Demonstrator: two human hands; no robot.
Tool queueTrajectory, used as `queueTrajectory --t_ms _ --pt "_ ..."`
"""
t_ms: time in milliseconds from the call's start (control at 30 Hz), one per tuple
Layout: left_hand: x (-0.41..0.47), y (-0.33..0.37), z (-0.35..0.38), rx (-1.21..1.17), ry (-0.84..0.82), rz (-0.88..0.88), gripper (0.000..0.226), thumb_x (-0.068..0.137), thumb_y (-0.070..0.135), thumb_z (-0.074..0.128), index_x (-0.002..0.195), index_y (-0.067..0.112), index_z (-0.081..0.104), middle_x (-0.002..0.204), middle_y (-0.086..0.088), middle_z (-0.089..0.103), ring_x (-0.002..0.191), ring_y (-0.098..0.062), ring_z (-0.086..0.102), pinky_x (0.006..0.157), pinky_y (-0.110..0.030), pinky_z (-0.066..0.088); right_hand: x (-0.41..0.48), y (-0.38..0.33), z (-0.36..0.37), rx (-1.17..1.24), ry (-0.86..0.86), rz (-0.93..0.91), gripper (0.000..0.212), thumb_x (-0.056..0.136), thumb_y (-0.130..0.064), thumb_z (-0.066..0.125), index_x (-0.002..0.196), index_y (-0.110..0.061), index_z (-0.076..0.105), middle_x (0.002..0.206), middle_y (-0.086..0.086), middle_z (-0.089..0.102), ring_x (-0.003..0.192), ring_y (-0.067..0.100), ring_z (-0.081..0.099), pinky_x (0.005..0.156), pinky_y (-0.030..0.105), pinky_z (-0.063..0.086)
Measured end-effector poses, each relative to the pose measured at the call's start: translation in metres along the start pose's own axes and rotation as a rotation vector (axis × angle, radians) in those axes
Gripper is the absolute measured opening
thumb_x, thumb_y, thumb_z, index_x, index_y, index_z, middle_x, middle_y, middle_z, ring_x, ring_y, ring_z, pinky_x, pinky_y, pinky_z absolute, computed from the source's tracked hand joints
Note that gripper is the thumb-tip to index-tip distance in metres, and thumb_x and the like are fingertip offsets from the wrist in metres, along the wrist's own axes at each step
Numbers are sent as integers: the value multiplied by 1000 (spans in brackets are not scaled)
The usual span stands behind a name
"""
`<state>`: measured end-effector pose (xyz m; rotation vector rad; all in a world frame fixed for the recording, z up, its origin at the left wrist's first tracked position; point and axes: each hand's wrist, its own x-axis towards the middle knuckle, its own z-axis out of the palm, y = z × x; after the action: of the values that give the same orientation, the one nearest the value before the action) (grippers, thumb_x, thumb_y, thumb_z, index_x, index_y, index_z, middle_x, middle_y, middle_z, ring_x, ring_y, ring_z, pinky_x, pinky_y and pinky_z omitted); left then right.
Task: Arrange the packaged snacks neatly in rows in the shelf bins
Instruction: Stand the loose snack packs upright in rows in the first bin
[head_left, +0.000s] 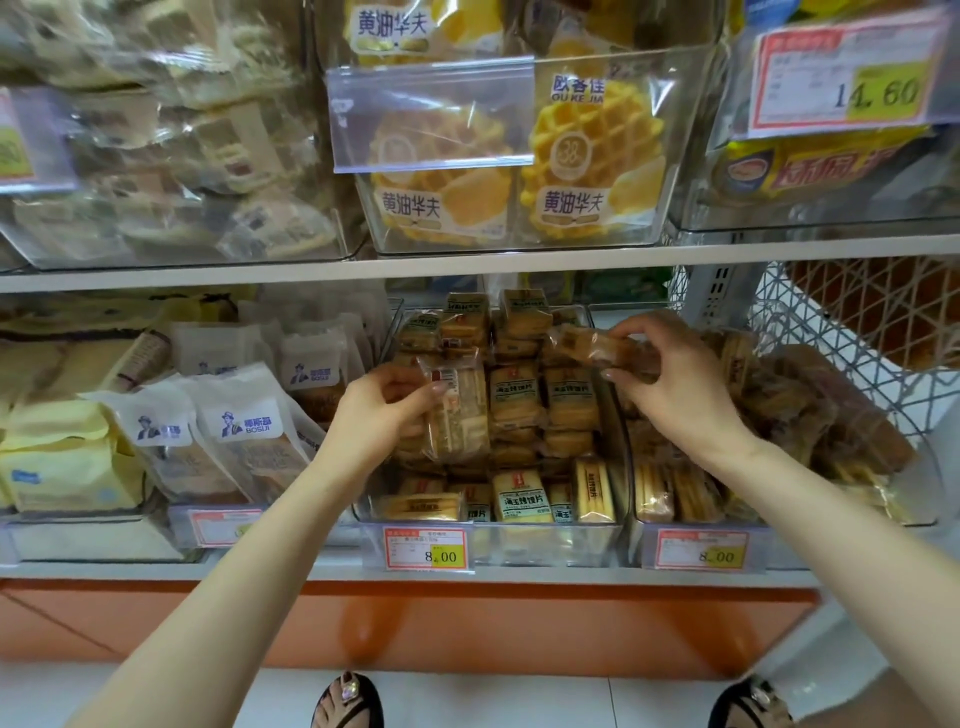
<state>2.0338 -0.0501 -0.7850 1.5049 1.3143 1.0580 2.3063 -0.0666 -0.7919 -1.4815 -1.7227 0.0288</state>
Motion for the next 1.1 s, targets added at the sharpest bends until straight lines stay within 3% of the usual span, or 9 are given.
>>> queueTrajectory --t_ms 200,367,467,567,667,800,900,1000,1100 --pt "-3 7 6 -180 -38 -83 29 85 23 63 109 9 59 96 -7 70 82 -13 69 58 -16 53 2 7 26 -271 -221 -142 33 74 -7 73 99 -15 54 112 4 49 94 24 52 71 27 37" --pt "-2 5 6 -185 -35 -112 29 86 25 62 111 11 59 95 -7 71 83 -16 70 60 -18 55 2 1 26 -217 -406 -101 36 71 -23 77 98 -22 53 114 -5 46 104 20 46 87 36 43" --pt "-2 5 5 -221 -42 -140 32 85 24 62 114 9 57 96 -10 70 81 -17 70 58 -19 55 5 0 17 -242 -325 -108 27 78 -25 70 103 -22 61 115 -4 52 105 19 52 95 40 39" --pt "-4 7 7 -275 -71 -148 29 86 21 62 112 8 57 94 -10 71 76 -15 71 56 -19 54 4 -12 12 -35 -217 -17 20 83 -22 67 102 -24 62 108 -6 57 98 15 57 90 37 45" --pt "-5 8 10 -269 -130 -69 26 84 14 63 109 10 59 101 -11 69 83 -16 69 59 -20 54 0 -34 11 310 -327 106 23 83 -26 67 105 -25 61 102 -11 62 93 6 60 80 22 47" --pt "-12 10 19 -188 -231 95 32 76 12 68 107 14 59 102 -4 68 93 -12 66 72 -20 54 -7 -52 19 354 -523 98 42 78 -37 71 117 -32 54 112 -20 58 103 -5 53 81 11 41" --pt "-12 9 17 -117 -280 159 46 68 22 69 112 15 56 106 -2 66 98 -10 64 82 -22 53 -6 -52 21 291 -422 105 39 75 -35 75 108 -25 59 104 -12 64 96 1 58 73 12 42" --pt "-6 -1 2 141 -325 112 63 62 32 74 118 20 49 111 2 63 101 -9 63 90 -26 51 -1 -46 13 338 -313 169 38 74 -33 76 106 -23 58 102 -10 65 94 3 59 70 10 42" --pt "-4 -21 -8 542 -376 84 50 72 33 74 116 20 54 109 6 62 100 -6 61 91 -21 50 2 -36 6 377 -260 213 37 73 -33 76 104 -24 58 101 -10 66 96 5 61 81 20 49"
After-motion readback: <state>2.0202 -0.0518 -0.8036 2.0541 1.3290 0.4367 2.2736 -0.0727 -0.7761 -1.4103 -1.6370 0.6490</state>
